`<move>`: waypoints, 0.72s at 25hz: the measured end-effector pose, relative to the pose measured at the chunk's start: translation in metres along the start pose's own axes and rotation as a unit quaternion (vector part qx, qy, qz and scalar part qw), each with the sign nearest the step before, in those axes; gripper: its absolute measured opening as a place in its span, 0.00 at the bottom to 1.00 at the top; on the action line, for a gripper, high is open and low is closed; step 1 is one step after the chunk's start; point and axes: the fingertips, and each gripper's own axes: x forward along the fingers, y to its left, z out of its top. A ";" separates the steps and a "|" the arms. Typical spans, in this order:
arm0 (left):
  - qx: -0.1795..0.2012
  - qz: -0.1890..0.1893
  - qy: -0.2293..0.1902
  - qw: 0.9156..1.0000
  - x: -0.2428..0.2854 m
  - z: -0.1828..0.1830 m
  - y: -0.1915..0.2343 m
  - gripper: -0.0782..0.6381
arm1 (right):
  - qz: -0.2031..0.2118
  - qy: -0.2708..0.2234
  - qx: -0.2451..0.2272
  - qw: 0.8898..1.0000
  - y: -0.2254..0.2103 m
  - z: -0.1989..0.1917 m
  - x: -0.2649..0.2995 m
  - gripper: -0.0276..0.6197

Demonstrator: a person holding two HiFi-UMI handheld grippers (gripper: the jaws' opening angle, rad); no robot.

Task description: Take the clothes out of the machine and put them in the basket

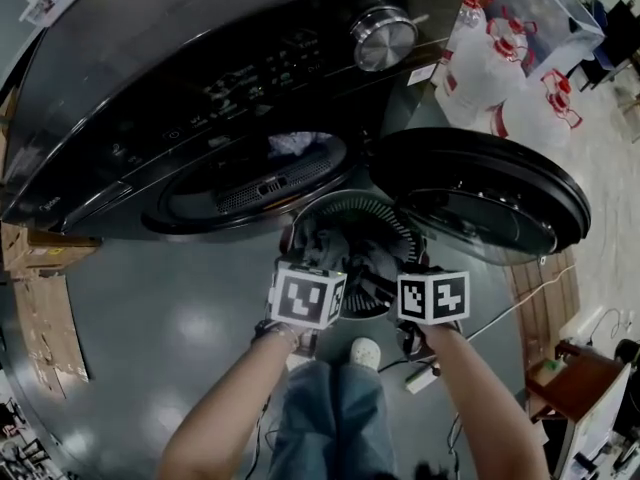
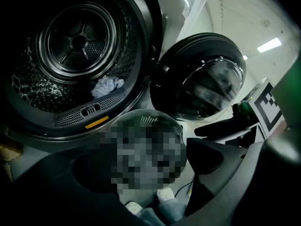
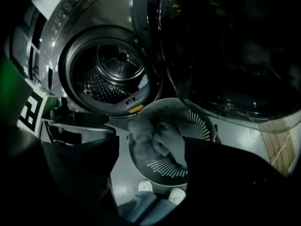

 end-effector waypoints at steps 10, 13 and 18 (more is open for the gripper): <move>-0.017 0.017 0.013 1.000 -0.002 -0.021 0.016 0.73 | 0.003 -0.004 -0.016 1.000 0.001 -0.012 -0.001 0.71; -0.013 0.065 0.017 0.998 -0.007 -0.031 0.030 0.73 | -0.008 -0.010 -0.015 1.000 -0.004 -0.014 -0.005 0.71; 0.006 0.124 -0.019 0.992 -0.014 -0.013 0.044 0.73 | -0.035 -0.011 -0.020 0.999 -0.011 -0.012 -0.016 0.70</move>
